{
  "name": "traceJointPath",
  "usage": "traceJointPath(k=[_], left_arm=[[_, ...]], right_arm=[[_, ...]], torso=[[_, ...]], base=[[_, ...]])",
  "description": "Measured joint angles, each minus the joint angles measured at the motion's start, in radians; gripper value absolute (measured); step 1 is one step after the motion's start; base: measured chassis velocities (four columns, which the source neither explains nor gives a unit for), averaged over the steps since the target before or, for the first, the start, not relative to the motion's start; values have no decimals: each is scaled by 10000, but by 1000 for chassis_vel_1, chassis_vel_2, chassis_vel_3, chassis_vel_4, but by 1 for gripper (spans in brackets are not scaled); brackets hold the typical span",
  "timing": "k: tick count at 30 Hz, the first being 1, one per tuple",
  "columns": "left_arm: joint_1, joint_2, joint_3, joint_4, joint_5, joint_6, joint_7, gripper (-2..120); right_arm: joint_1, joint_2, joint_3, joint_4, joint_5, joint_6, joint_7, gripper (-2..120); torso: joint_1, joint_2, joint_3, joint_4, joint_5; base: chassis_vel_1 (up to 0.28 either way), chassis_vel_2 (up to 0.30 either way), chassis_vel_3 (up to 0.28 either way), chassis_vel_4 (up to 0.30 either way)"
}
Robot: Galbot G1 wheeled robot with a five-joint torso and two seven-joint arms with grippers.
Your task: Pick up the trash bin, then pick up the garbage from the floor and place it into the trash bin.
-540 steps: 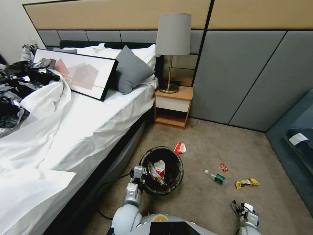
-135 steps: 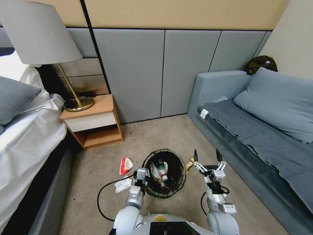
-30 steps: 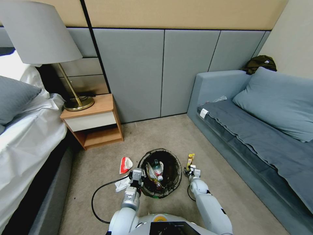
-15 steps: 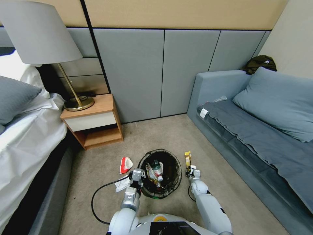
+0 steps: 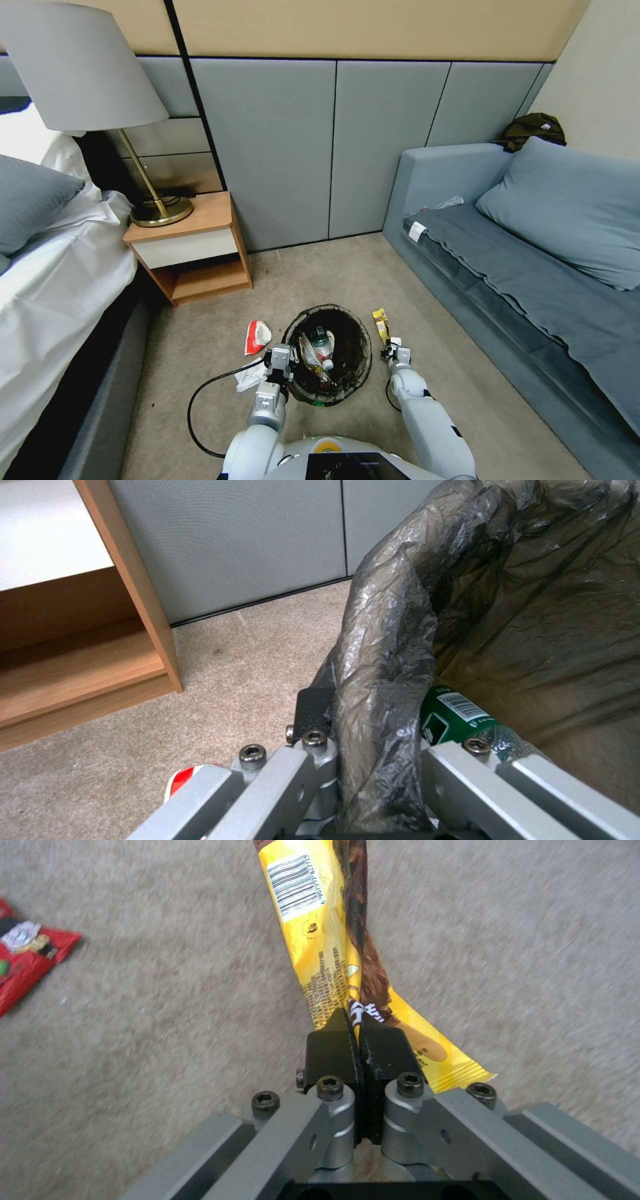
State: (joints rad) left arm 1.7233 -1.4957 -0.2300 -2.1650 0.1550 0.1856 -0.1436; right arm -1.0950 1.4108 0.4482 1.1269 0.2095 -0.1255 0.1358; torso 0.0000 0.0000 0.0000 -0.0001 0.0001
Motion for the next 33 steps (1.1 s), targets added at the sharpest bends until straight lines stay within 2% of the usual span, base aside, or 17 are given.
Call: traceJointPath(k=[4,6,13,14,15,17,19,20,23,26,33], left_arm=[[-22,12,0,26,-10,0,-2,1],[-43,14,-3,33,-36,0,-4,1],[-47,21,-29,44,-49,3,-6,1],[-47,22,-33,45,-51,9,-6,1],[-47,22,-33,45,-51,9,-6,1],[-57,19,-30,57,-65,13,-6,1],[-73,23,-17,91,-82,22,-5,1],[-73,23,-17,91,-82,22,-5,1],[-108,39,-32,104,-115,31,2,1],[-122,60,-73,110,-153,35,3,1],[-174,58,-108,108,-199,56,15,1]], right_arm=[[-188,-89,-32,764,72,202,74,0],[-371,-132,-47,1519,84,664,87,0],[-737,-145,-27,2964,155,1759,85,0],[-1138,-215,-49,4177,354,2232,-63,0],[-1138,-215,-49,4177,354,2232,-63,0],[-1708,-324,-116,5649,552,2619,-631,0],[-2583,-544,-221,7468,851,3091,-1901,0],[-2583,-544,-221,7468,851,3091,-1901,0],[-3367,-838,-361,8686,1054,3502,-3185,0],[-3920,-1117,-656,9343,1206,3648,-3578,0],[-4838,-1526,-1493,9917,849,3810,-3702,0]], torso=[[0,0,0,0,-3],[0,0,0,-1,-1],[0,0,0,2,0],[0,0,0,4,-3],[0,0,0,4,-3],[0,0,0,0,-3],[-1,0,-1,1,-2],[-1,0,-1,1,-2],[-1,1,-1,-1,-2],[-1,0,-1,-1,-1],[-1,1,-1,1,-1]], base=[[0,0,0,0],[0,0,0,0],[0,0,0,0],[0,0,0,0],[0,0,0,0],[0,0,0,0],[0,0,0,0],[0,0,0,0],[0,0,0,0],[0,0,0,0],[0,0,0,0]])
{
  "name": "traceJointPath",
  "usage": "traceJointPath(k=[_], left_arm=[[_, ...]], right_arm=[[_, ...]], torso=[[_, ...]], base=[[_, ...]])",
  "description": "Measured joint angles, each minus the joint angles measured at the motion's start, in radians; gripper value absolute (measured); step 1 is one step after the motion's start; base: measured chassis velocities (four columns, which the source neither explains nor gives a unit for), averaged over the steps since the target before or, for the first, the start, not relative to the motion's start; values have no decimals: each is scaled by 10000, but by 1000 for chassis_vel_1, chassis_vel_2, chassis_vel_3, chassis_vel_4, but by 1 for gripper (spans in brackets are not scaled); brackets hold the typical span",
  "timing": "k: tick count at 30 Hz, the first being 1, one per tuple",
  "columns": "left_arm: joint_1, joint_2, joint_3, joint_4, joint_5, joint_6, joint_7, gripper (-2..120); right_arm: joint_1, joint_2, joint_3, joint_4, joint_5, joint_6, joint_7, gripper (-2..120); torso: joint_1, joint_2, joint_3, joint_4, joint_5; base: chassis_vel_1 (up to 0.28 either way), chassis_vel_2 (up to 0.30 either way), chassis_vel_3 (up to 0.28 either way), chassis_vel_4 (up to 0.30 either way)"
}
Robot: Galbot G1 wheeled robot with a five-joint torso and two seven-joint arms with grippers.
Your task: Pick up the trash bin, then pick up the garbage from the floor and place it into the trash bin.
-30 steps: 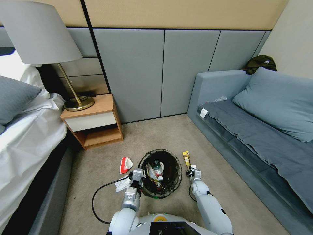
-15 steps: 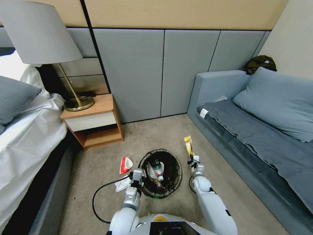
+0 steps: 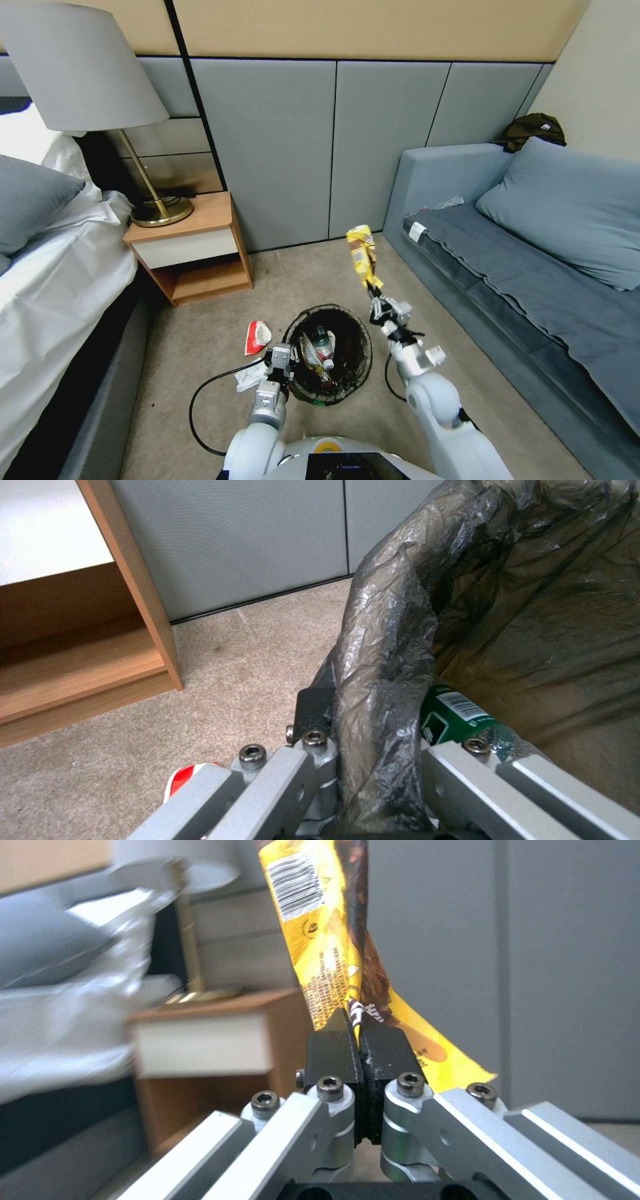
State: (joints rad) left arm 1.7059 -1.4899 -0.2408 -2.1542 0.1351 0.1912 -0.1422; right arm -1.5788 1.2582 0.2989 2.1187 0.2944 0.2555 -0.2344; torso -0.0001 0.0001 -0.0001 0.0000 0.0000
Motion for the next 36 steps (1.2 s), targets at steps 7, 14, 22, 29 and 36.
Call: traceJointPath(k=[7,14,22,29,36], left_arm=[[-73,-18,-42,-32,-59,42,12,1],[-108,-25,-44,-28,-81,52,15,1],[-164,-5,-52,-44,-154,91,25,1],[-150,12,-48,-62,-179,90,27,1],[-127,15,-55,-89,-184,82,28,1]], right_arm=[[-749,-26,-831,-326,-1037,440,-35,0],[-1055,16,-1007,-705,-1442,784,-106,0],[-1354,115,-968,-1505,-1744,1223,-163,0],[-1336,264,-860,-2070,-1779,1438,-225,0],[-1351,287,-672,-2226,-1785,1532,-369,2]], torso=[[0,0,0,0,-1],[0,0,0,0,-1],[0,0,1,1,-1],[1,0,1,0,0],[1,0,1,0,-1]], base=[[0,0,0,0],[0,0,0,0],[0,0,0,0],[0,0,0,0],[0,0,0,0]])
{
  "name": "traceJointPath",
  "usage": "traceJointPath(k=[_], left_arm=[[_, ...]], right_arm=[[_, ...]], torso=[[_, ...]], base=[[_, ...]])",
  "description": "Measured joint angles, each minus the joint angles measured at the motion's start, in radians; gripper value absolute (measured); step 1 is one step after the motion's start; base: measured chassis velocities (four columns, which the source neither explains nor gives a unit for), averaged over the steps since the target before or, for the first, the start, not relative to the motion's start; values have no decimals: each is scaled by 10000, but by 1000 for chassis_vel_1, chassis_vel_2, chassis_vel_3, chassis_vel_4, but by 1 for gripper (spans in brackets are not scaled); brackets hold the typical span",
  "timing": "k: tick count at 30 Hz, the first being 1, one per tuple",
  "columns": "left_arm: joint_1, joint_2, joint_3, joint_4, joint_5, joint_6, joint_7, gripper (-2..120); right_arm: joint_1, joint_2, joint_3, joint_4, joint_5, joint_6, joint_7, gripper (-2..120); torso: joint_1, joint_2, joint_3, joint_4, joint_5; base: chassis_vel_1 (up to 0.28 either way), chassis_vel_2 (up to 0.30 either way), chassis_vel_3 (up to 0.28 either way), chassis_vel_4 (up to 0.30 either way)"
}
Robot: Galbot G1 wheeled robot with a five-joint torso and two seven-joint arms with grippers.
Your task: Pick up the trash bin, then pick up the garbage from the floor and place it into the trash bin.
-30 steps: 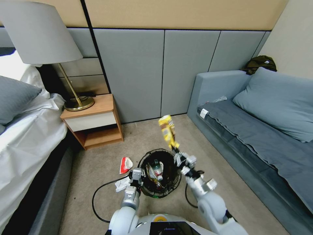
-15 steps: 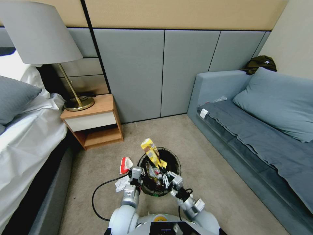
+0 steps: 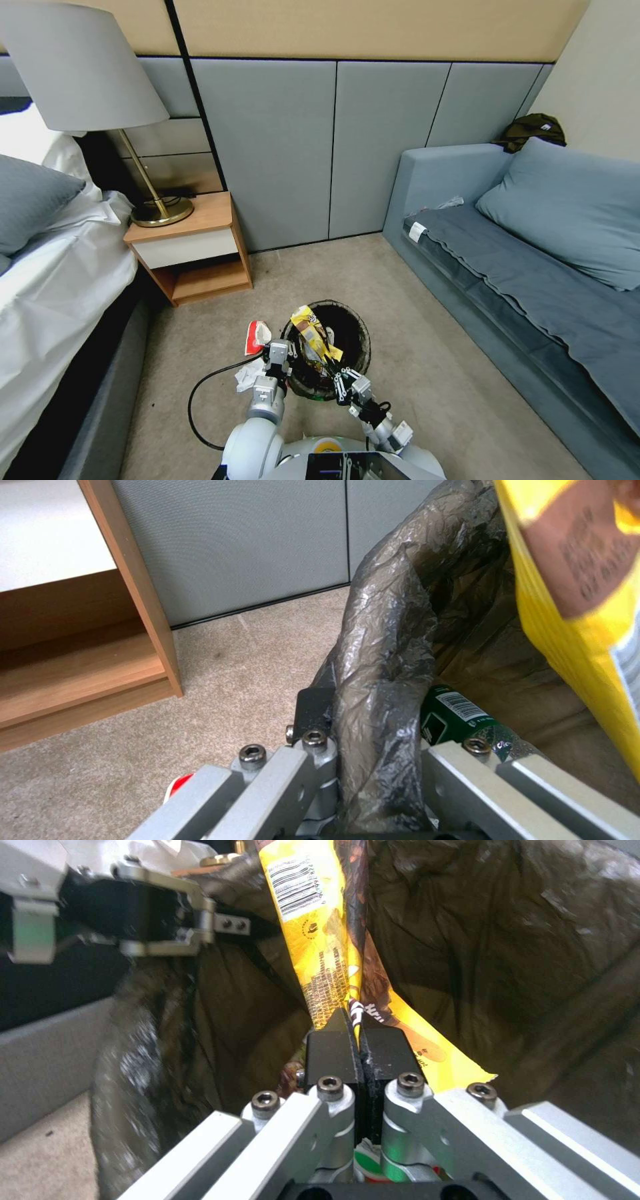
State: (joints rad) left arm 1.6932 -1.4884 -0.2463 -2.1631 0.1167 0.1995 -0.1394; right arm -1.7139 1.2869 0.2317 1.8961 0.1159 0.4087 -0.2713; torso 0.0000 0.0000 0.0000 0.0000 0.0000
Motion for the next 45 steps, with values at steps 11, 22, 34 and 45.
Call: traceJointPath(k=[11,22,34,45], left_arm=[[4,4,-20,-6,-1,-22,2,1],[-8,22,-45,-32,-2,-26,6,1],[-35,18,-97,15,-14,-26,-13,1],[-14,-26,-228,-5,-31,-23,-109,1]], right_arm=[[-63,-35,61,-25,-27,37,-24,40],[-177,-79,160,185,-51,70,-9,80],[-345,210,722,1686,-794,780,630,100],[-87,988,1680,3434,-1446,263,3444,100]], torso=[[0,0,0,0,0],[0,0,0,0,0],[0,0,0,0,-1],[0,0,0,0,0]], base=[[0,0,0,0],[0,0,0,0],[0,0,0,0],[0,0,0,0]])
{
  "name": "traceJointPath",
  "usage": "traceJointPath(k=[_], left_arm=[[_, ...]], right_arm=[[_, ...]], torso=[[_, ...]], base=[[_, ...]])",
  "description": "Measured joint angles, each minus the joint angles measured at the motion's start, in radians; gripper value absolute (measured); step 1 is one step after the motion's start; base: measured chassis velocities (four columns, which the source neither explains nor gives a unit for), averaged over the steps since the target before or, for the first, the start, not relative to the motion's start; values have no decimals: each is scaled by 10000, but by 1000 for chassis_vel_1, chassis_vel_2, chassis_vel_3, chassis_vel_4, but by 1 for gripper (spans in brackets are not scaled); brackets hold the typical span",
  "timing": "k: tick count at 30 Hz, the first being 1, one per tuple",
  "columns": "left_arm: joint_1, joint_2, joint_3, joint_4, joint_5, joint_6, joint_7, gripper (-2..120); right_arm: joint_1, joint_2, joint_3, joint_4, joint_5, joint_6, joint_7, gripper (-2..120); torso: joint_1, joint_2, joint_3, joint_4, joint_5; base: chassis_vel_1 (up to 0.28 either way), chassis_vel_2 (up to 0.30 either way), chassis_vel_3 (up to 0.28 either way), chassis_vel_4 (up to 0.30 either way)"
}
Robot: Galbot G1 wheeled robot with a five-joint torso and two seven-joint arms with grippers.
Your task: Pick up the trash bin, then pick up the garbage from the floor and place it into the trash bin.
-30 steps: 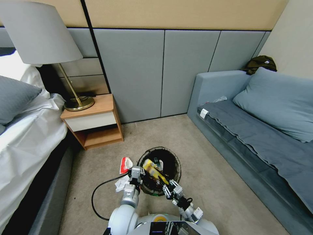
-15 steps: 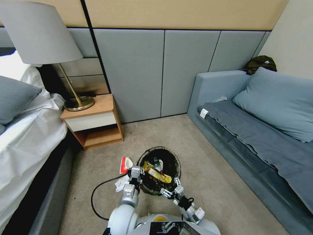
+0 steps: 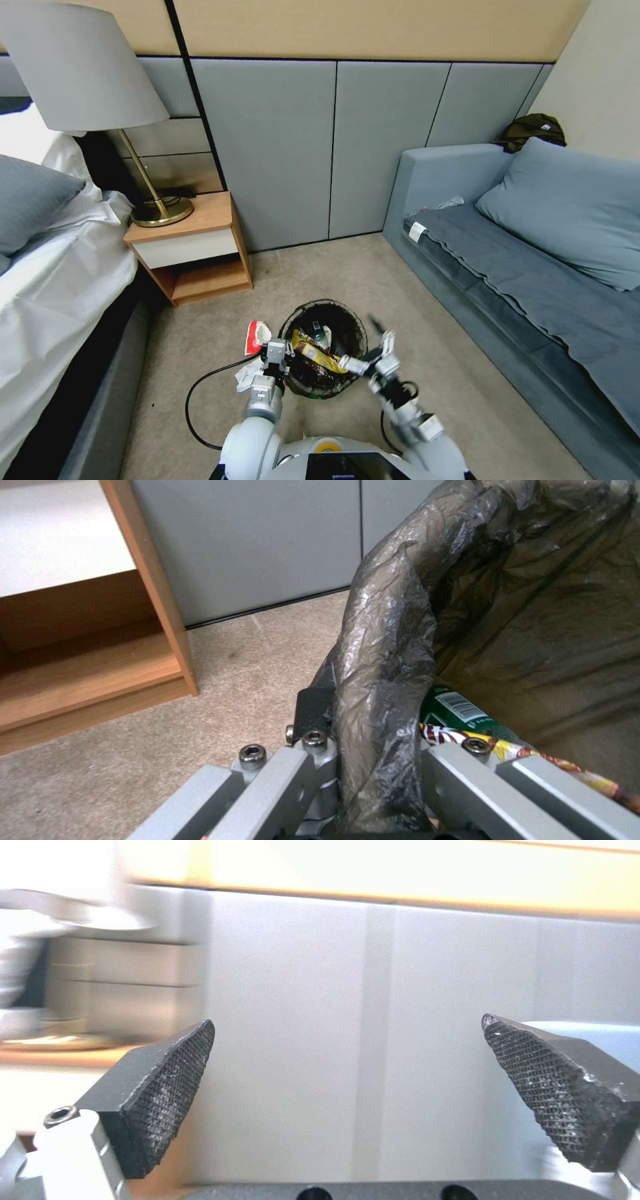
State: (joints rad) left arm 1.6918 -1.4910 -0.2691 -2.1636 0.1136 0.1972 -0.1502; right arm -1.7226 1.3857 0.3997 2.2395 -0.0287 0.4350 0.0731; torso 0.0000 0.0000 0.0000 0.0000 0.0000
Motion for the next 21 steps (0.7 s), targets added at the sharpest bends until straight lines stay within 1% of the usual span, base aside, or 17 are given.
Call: traceJointPath(k=[5,11,13,21], left_arm=[[-7,-30,-40,-27,-7,13,-148,1],[-18,-32,-107,-55,-52,35,-235,1],[-26,-34,-122,-56,-134,38,-291,1],[-50,-44,-120,-61,-180,36,-301,1]], right_arm=[[-84,190,390,-341,95,-52,582,100],[-376,326,584,-901,380,151,708,100],[-429,409,667,-1367,436,378,708,100],[-371,461,720,-1751,484,488,670,100]], torso=[[0,0,0,0,2],[0,0,0,-2,0],[0,0,0,0,0],[0,0,0,-1,0]], base=[[0,0,0,0],[0,0,0,0],[0,0,0,0],[0,0,0,0]])
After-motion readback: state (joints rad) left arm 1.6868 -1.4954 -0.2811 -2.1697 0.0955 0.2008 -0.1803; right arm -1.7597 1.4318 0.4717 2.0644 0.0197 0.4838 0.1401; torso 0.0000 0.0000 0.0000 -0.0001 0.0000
